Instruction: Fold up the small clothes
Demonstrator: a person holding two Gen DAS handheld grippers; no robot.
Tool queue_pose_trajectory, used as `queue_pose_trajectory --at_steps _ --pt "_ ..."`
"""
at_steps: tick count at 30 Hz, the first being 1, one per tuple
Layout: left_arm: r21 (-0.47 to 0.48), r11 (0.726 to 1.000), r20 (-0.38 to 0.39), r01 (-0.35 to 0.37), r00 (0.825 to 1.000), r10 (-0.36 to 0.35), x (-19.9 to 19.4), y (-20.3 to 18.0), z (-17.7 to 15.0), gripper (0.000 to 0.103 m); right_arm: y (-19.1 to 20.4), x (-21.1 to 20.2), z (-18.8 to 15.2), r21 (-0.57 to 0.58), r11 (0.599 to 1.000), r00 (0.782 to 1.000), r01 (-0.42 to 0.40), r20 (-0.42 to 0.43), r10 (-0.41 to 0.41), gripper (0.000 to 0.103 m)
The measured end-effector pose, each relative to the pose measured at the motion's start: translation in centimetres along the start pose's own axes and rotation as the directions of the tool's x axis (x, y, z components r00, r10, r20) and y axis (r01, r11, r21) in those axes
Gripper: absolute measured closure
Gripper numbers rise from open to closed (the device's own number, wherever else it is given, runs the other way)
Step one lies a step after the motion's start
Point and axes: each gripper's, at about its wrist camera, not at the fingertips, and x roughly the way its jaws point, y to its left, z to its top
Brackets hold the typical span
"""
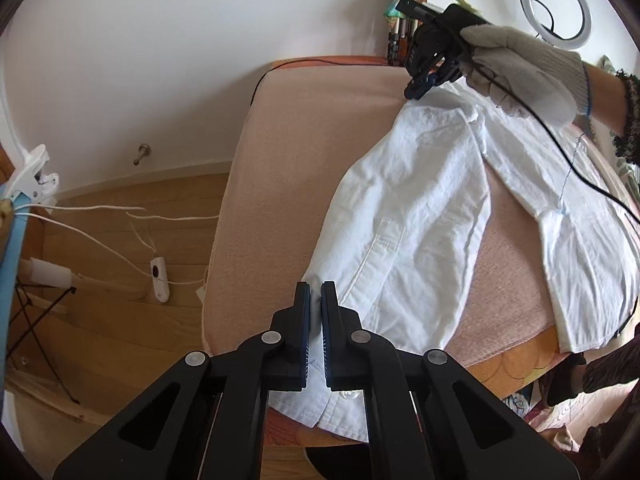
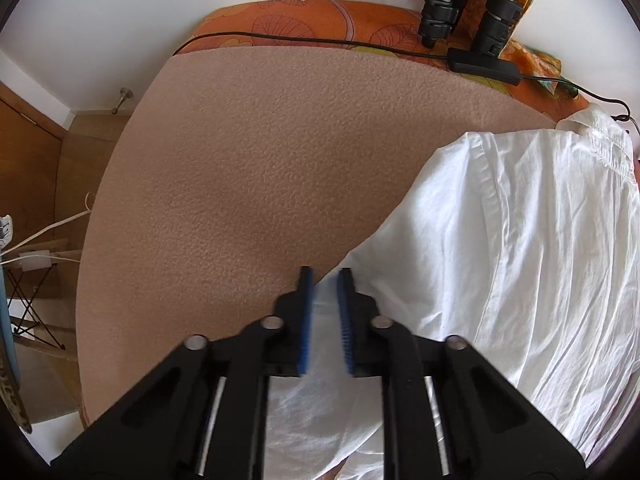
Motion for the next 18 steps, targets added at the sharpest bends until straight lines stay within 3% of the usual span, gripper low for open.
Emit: queue_pose_trajectory --at_steps 6,12,15,18 --pt "0.050 0.998 0.075 0.048 0.996 -0.052 -4.7 -3.6 1.1 0.099 -1.9 -4.3 -0.9 0.002 0.997 0.993 -0.083 0.086 0.082 0.102" --pt "0.136 0.984 0.137 0.112 0.982 -0.131 -7.5 -8.9 2.2 0.099 -7.5 -8.4 -2.5 0.057 0.986 0.975 -0.155 0.172 0.144 0.102" --pt "0.138 0.975 0.121 0.172 0.975 -0.188 -7.7 -11.3 2.2 0.099 -8.9 -9.3 -3.0 0.053 0.966 0.959 -0.251 0.145 0.242 0.102" --pt "0.174 0.953 0.110 0.246 0.957 -0.267 -8.1 -14.5 1.4 0.099 -7.7 -9.3 -3.3 0.007 0.956 0.950 -0.292 0.114 0.289 0.099"
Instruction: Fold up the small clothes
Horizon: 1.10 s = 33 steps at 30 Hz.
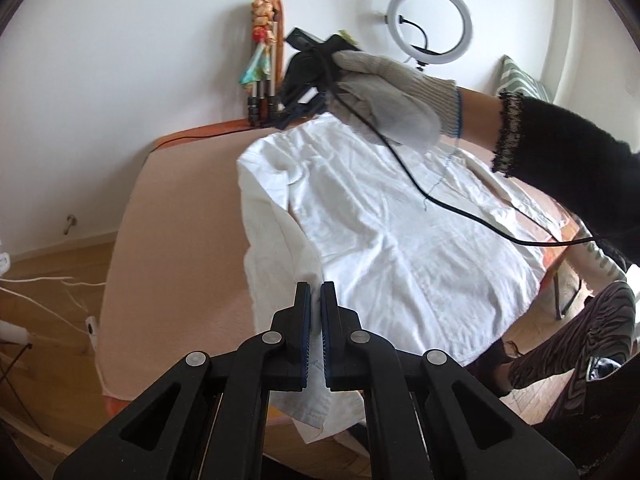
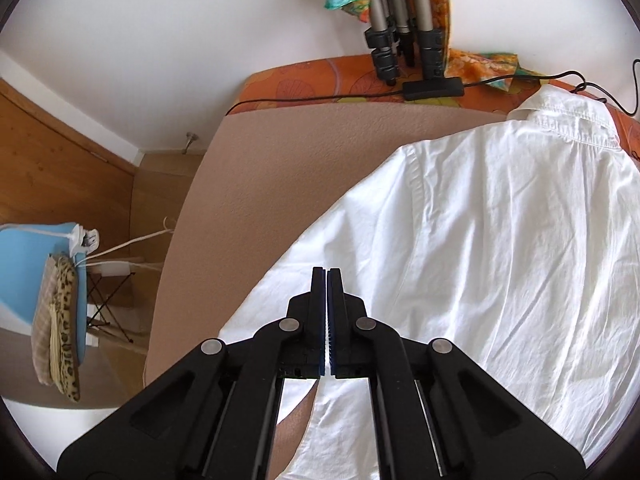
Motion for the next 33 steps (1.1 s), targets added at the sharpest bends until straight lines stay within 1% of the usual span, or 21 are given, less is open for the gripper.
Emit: queue_pose_trajectory --at_steps 2,3,4,6,9,11,12,13,14,16,19,22,23,25,26,27,28,29,30,31,33 --pt "0.021 0.999 -0.010 0.041 0.999 -0.041 0.5 -2.0 -0.3 0.099 0.9 0.5 -0.4 -0.009 0.999 0.999 -0.033 -0.015 0.033 0.079" --pt "0.039 0.998 -0.014 0.048 0.999 -0.048 0.7 -3.0 -0.3 0.099 1.4 0.8 -0.4 -0.023 0.999 0.999 -0.027 -0.017 0.027 0.051" --pt "0.057 0.997 -0.017 0.050 0.999 -0.049 1.1 -3.7 -0.2 0.099 2.0 0.8 -0.6 -0.046 0.999 1.000 -0.014 -0.019 0.013 0.034" --pt "0.069 0.995 -0.020 0.065 0.998 -0.064 1.5 -4.6 -0.4 0.099 3.1 0.9 -1.2 -0.113 0.993 0.999 0.030 -0.035 -0.034 0.033" --pt "0.082 0.994 -0.031 0.067 0.997 -0.065 2.2 -5.8 -0.5 0.099 2.6 2.2 -1.4 -0.137 0.988 0.994 0.078 -0.069 -0.088 0.035" --pt "0.098 0.993 -0.037 0.072 0.997 -0.068 2.6 -6.5 -0.7 0.099 1.9 2.7 -1.9 -0.141 0.983 0.987 0.114 -0.096 -0.129 0.058" --pt "0.111 0.991 -0.036 0.070 0.997 -0.067 2.7 -7.0 -0.9 0.099 1.3 3.2 -2.2 -0.138 0.983 0.984 0.120 -0.111 -0.136 0.088" --pt "0.127 0.990 -0.033 0.067 0.997 -0.063 2.8 -7.5 -0.9 0.099 0.8 3.5 -2.4 -0.130 0.984 0.984 0.123 -0.116 -0.138 0.099" --pt "0.138 0.988 -0.031 0.063 0.998 -0.059 3.1 -7.9 -0.9 0.099 0.3 3.5 -2.4 -0.132 0.982 0.983 0.136 -0.103 -0.150 0.099" --pt "0.160 0.985 -0.040 0.057 0.998 -0.051 3.8 -8.7 -0.8 0.099 -0.2 2.5 -2.3 -0.159 0.972 0.983 0.172 -0.040 -0.180 0.101" --pt "0.183 0.981 -0.063 0.069 0.996 -0.058 5.4 -9.7 -1.0 0.099 -2.3 0.3 -1.3 -0.107 0.982 0.987 0.157 0.003 -0.158 0.101" --pt "0.153 0.984 -0.104 0.089 0.992 -0.074 6.8 -10.0 -1.0 0.096 -4.9 -0.5 -0.8 -0.064 0.978 0.980 0.196 0.029 -0.195 0.101" --pt "0.135 0.985 -0.131 0.110 0.987 -0.092 6.9 -9.9 -1.1 0.096 -5.6 -0.5 -0.8 -0.057 0.983 0.985 0.175 0.012 -0.175 0.101" --pt "0.114 0.986 -0.147 0.120 0.984 -0.103 5.9 -9.6 -1.7 0.096 -6.9 -1.1 -1.4 -0.032 0.989 0.990 0.142 0.014 -0.141 0.101" --pt "0.120 0.986 -0.144 0.118 0.984 -0.101 5.0 -9.4 -2.0 0.095 -7.1 -1.3 -1.5 -0.032 0.991 0.991 0.132 0.013 -0.132 0.100" --pt "0.132 0.987 -0.127 0.090 0.989 -0.073 4.0 -9.0 -2.4 0.094 -7.4 -1.6 -2.0 -0.041 0.992 0.993 0.122 0.000 -0.122 0.098" --pt "0.136 0.990 -0.120 0.046 0.992 -0.030 3.3 -8.4 -2.6 0.092 -7.6 -2.0 -2.5 -0.054 0.993 0.994 0.109 -0.004 -0.109 0.095" --pt "0.120 0.992 -0.124 0.028 0.992 -0.013 2.8 -7.5 -2.9 0.092 -7.8 -2.6 -3.2 -0.054 0.992 0.994 0.112 0.002 -0.112 0.092" --pt "0.089 0.996 -0.132 0.012 0.991 0.000 2.7 -6.4 -3.1 0.092 -8.0 -3.4 -4.1 -0.050 0.993 0.994 0.107 0.009 -0.107 0.083" --pt "0.043 0.999 -0.145 -0.005 0.989 0.011 2.7 -5.2 -3.2 0.092 -8.2 -4.1 -5.0 -0.058 0.993 0.995 0.099 0.007 -0.098 0.071" --pt "-0.055 0.998 -0.172 0.002 0.985 -0.011 3.4 -3.3 -3.4 0.092 -8.7 -5.3 -7.1 -0.049 0.995 0.996 0.089 0.010 -0.088 0.060"
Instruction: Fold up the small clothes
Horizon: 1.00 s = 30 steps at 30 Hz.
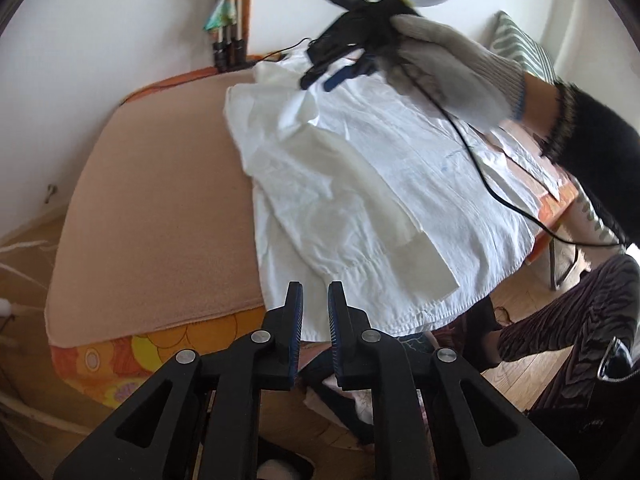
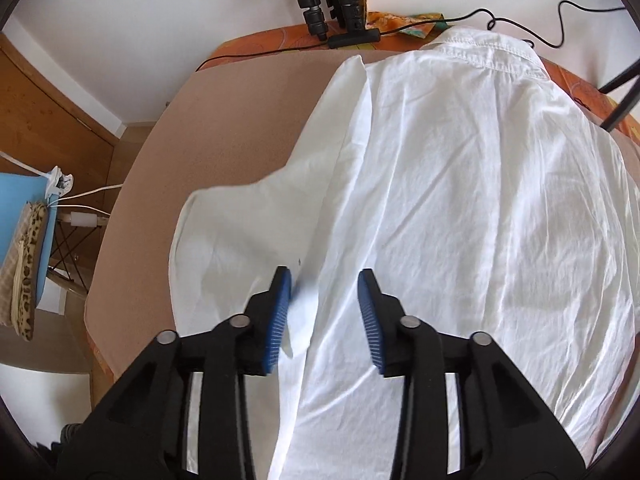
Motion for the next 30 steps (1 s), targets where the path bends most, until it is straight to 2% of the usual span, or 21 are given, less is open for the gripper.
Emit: queue_pose_trajectory --at_steps 2,4,6,7,11,13,14,15,16,17,19,20,23,26,27,30 --pt "-0.041 0.999 -0.025 0.036 0.999 -0.037 1.1 0.5 0.2 0.092 -0.4 -1.1 -2.6 0.007 0.998 0.997 -0.069 -0.017 0.069 0.060" --pt "-0.065 0.996 -0.052 0.066 0.996 -0.069 2.5 -0.1 0.3 0.091 -0.5 -2.2 -5.4 0.006 0.996 0.996 -0.086 -0.027 0.086 0.060" --pt "-0.066 0.993 -0.090 0.098 0.991 -0.104 3.9 -0.8 0.4 0.080 -0.2 -2.7 -8.2 -0.009 0.996 0.995 -0.086 -0.059 0.085 0.060" --pt "-0.065 0.995 -0.093 0.079 0.992 -0.085 4.3 -0.9 0.3 0.070 -0.1 -3.0 -9.6 -0.005 0.994 0.992 -0.108 -0.072 0.108 0.060" --pt "-0.070 0.998 -0.132 -0.004 0.991 -0.005 5.7 -1.1 -0.1 0.068 1.0 -4.0 -13.9 -0.010 0.980 0.978 -0.196 -0.077 0.195 0.060" --pt "-0.125 0.992 -0.135 0.019 0.990 -0.036 6.0 -0.6 -0.4 0.069 1.9 -3.5 -15.1 -0.038 0.985 0.982 -0.171 -0.088 0.167 0.060" --pt "-0.134 0.991 -0.120 0.010 0.992 -0.027 5.9 -0.7 -0.3 0.068 2.3 -3.0 -15.5 -0.047 0.988 0.985 -0.150 -0.095 0.145 0.060" --pt "-0.120 0.993 -0.121 0.004 0.993 -0.018 6.1 -1.0 -0.2 0.069 2.3 -2.3 -15.6 -0.046 0.989 0.986 -0.143 -0.097 0.138 0.060" --pt "-0.107 0.994 -0.113 0.002 0.993 -0.014 6.1 -1.3 -0.1 0.075 2.3 -1.8 -15.9 -0.035 0.987 0.983 -0.157 -0.104 0.153 0.061" --pt "-0.104 0.995 -0.108 0.000 0.994 -0.011 6.1 -1.5 0.0 0.100 2.1 -1.3 -15.9 -0.019 0.986 0.981 -0.168 -0.106 0.165 0.064" --pt "-0.130 0.991 -0.100 -0.002 0.995 -0.011 6.1 -1.4 0.0 0.101 1.7 -0.7 -16.1 0.007 0.987 0.981 -0.160 -0.112 0.160 0.090" --pt "-0.133 0.991 -0.090 -0.011 0.996 -0.001 5.9 -1.3 0.2 0.102 1.4 -0.4 -16.1 0.030 0.985 0.978 -0.173 -0.116 0.175 0.095" --pt "-0.134 0.990 -0.033 -0.035 0.999 0.031 4.0 -0.7 0.7 0.102 0.3 -0.5 -16.4 0.125 0.959 0.960 -0.255 -0.089 0.267 0.098" --pt "-0.122 0.990 0.024 -0.068 0.997 0.071 1.4 0.4 1.0 0.102 0.3 -0.9 -16.8 0.177 0.921 0.930 -0.346 -0.064 0.362 0.098" --pt "-0.108 0.991 0.042 -0.084 0.995 0.089 0.8 0.6 1.0 0.102 0.6 -1.0 -16.9 0.173 0.920 0.928 -0.352 -0.066 0.368 0.098" --pt "-0.062 0.991 0.004 -0.122 0.992 0.123 0.9 1.0 0.5 0.102 1.8 -0.4 -17.4 0.100 0.960 0.955 -0.261 -0.119 0.272 0.098"
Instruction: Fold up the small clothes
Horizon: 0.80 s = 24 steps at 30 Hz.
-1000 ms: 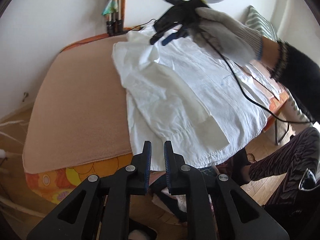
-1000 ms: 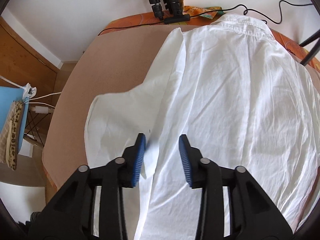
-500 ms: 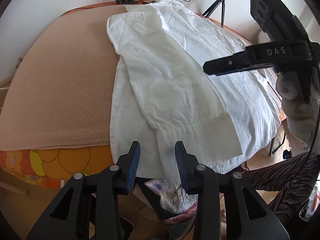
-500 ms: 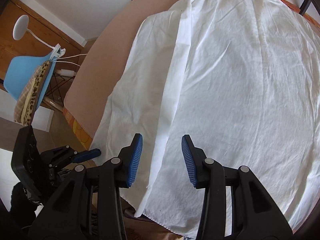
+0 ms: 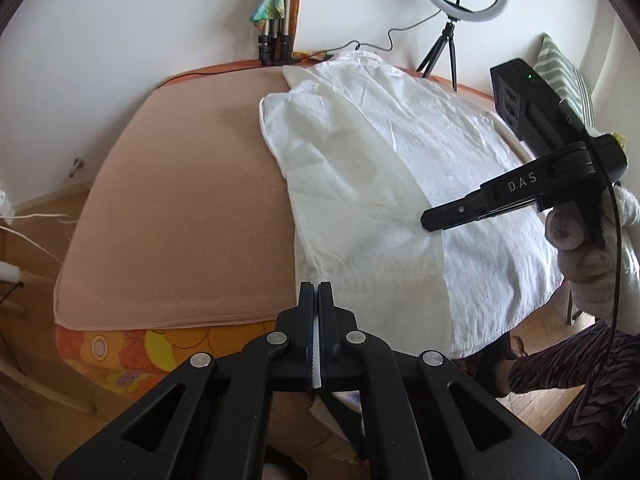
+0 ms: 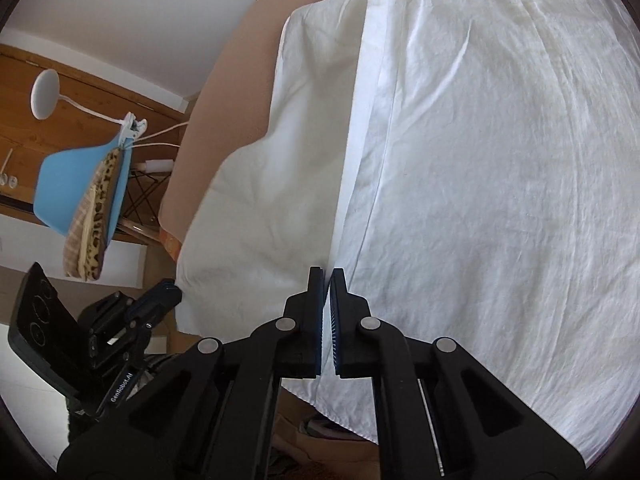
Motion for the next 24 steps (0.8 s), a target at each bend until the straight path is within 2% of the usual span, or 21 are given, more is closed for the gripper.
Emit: queue_pose_trajectory --at_steps 3,5,9,11,13,16,17,18,19,20,21,24 --pt "0.026 0.999 -0.060 -0.019 0.998 0.021 0.8 0.2 -0.2 0.102 1.2 -0.2 -0.2 -0.087 0.989 0.993 0.120 0.007 -0.120 0.098" --pt "0.031 0.999 -0.044 -0.034 0.998 0.035 0.3 0.3 0.0 0.100 2.0 -1.9 -0.1 -0.137 0.973 0.983 0.183 0.052 -0.178 0.098" --pt "-0.007 1.000 0.019 -0.023 1.000 0.024 -1.4 0.7 0.3 0.086 1.4 -6.0 -0.1 -0.125 0.977 0.980 0.172 0.119 -0.157 0.097" --pt "-0.048 0.999 0.030 0.003 1.000 -0.001 -1.1 1.3 0.3 0.060 1.1 -7.4 0.7 -0.123 0.975 0.974 0.186 0.153 -0.167 0.095" --pt "-0.075 0.997 0.019 0.004 1.000 -0.003 -0.1 1.6 0.2 0.056 1.3 -8.1 2.1 -0.120 0.976 0.972 0.181 0.172 -0.159 0.095" --pt "-0.144 0.989 -0.007 0.045 0.999 -0.046 1.5 2.3 -0.1 0.056 2.9 -8.3 5.2 -0.139 0.976 0.974 0.165 0.181 -0.139 0.093" --pt "-0.158 0.986 -0.014 0.044 0.999 -0.047 2.0 2.5 -0.2 0.056 3.5 -8.3 6.3 -0.150 0.975 0.974 0.162 0.186 -0.133 0.090" --pt "-0.167 0.985 -0.025 0.045 0.998 -0.050 2.6 2.6 -0.3 0.056 4.6 -7.7 7.5 -0.155 0.974 0.973 0.163 0.189 -0.133 0.075" --pt "-0.177 0.983 -0.033 0.056 0.997 -0.062 2.9 2.7 -0.5 0.056 5.4 -7.5 8.7 -0.155 0.975 0.972 0.162 0.197 -0.131 0.056" --pt "-0.187 0.980 -0.038 0.072 0.996 -0.081 3.3 2.8 -0.6 0.056 6.2 -7.2 9.9 -0.155 0.976 0.972 0.154 0.202 -0.121 0.048" --pt "-0.200 0.977 -0.042 0.079 0.995 -0.089 3.7 3.0 -0.6 0.056 6.9 -6.9 11.2 -0.158 0.977 0.973 0.143 0.203 -0.110 0.043" --pt "-0.230 0.966 -0.047 0.119 0.990 -0.134 4.5 3.1 -0.9 0.056 9.1 -4.6 15.1 -0.143 0.978 0.974 0.153 0.191 -0.125 0.043"
